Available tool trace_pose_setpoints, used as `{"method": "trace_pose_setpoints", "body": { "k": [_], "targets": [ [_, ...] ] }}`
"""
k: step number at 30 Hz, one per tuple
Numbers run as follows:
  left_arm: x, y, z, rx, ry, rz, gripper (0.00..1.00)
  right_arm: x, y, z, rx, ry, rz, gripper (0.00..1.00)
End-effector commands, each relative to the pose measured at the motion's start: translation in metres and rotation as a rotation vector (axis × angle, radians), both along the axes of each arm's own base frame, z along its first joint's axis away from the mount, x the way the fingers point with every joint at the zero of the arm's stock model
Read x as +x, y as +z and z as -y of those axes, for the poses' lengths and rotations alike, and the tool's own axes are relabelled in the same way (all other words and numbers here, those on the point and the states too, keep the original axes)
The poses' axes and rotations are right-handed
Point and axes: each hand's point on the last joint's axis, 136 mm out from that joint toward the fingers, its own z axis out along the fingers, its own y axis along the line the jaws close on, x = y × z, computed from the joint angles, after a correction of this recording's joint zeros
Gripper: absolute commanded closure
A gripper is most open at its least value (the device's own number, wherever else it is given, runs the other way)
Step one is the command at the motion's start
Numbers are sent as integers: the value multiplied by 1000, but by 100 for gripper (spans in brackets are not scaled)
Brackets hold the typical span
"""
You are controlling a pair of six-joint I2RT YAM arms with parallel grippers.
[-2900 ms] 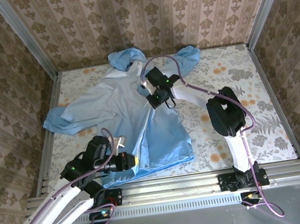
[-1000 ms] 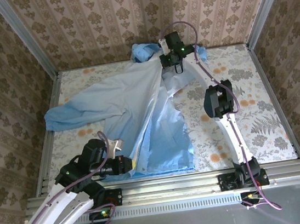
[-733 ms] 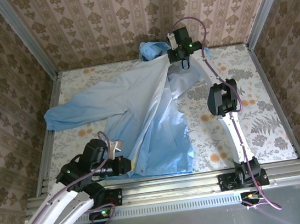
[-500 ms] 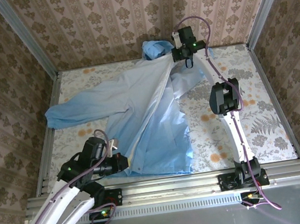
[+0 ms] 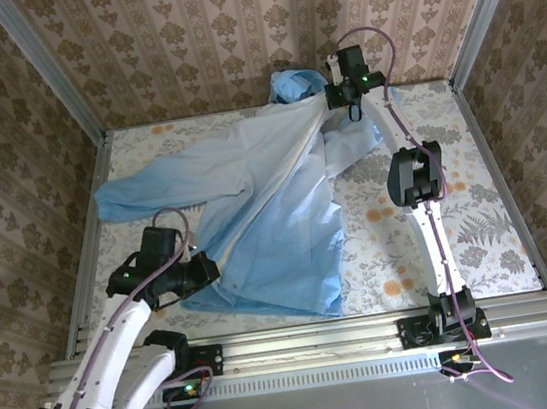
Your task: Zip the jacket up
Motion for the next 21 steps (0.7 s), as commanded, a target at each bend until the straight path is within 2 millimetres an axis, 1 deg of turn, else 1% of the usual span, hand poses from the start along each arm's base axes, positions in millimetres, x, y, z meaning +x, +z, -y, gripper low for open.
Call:
{"method": "trace_pose_setpoints", "body": {
  "k": [1,3,4,5,6,9,16,19,21],
  "targets": [
    [13,7,-7,-43,12,36,100,8,46,33,-62,-85,118,100],
    [24,14,-12,-84,45,57,100,2,50,36,-72,-93,122,100],
    [30,16,-16,-96,64,66,100,-2,46,38,-78,-98,114,100],
    [37,18,-19,-114,82,79,100,-4,51,40,-81,-105,131,100],
    [44,21,-23,-127,98,92,100,-8,52,42,-83,-108,133,100],
    [60,23,-32,-116,108,105,100,-20,53,49,-92,-124,135,100],
    [80,25,-55,-86,141,140,100,-41,50,76,-102,-167,117,100],
    [89,24,-58,-73,135,151,100,-48,45,80,-96,-178,103,100],
    [97,21,-62,-50,131,155,100,-53,46,80,-91,-186,100,100]
  ]
}}
